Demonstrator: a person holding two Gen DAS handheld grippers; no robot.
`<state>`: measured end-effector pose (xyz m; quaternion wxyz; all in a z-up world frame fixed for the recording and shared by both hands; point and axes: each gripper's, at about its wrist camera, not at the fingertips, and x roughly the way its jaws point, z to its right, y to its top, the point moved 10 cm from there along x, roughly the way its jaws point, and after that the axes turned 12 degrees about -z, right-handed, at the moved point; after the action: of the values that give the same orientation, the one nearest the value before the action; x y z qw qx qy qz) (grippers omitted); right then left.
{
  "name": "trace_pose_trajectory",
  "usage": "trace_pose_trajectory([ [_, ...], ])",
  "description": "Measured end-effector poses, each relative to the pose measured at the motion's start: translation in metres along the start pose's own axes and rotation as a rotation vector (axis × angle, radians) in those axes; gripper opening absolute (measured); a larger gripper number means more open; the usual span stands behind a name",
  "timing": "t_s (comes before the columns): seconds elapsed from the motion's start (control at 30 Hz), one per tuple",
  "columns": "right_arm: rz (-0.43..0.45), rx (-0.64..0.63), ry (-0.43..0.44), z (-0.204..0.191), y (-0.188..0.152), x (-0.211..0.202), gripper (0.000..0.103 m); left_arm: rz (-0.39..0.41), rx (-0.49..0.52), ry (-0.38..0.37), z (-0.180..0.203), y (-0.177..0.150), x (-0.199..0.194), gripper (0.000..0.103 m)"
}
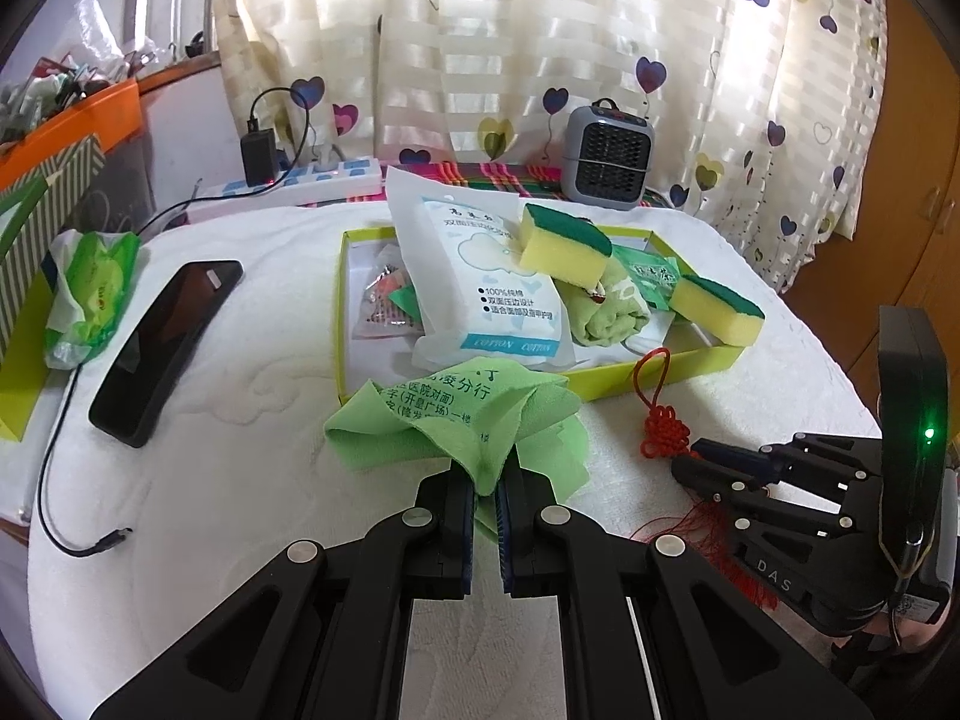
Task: Organize soft objects
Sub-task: 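Lift and carry the red tassel and light green cloth over the box lid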
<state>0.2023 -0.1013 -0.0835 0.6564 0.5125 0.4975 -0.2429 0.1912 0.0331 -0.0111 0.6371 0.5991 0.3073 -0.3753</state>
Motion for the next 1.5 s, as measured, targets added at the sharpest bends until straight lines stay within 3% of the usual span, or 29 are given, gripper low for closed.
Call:
trace_pose_trajectory([
  [0.57,0.15,0.099,0.145,0.009,0.024,-0.059,0.011,0.058,0.022,-0.007,0.005,0.019,-0.023,0.006],
  [1.13,0.279,0.106,0.111,0.035,0.08,-0.109,0.011,0.144,0.058,0.014,0.003,0.08,-0.044,0.006],
  [1.5,0.311,0.143,0.108,0.057,0.128,-0.099,0.011,0.148,0.055,0.008,0.002,0.119,-0.024,0.006],
])
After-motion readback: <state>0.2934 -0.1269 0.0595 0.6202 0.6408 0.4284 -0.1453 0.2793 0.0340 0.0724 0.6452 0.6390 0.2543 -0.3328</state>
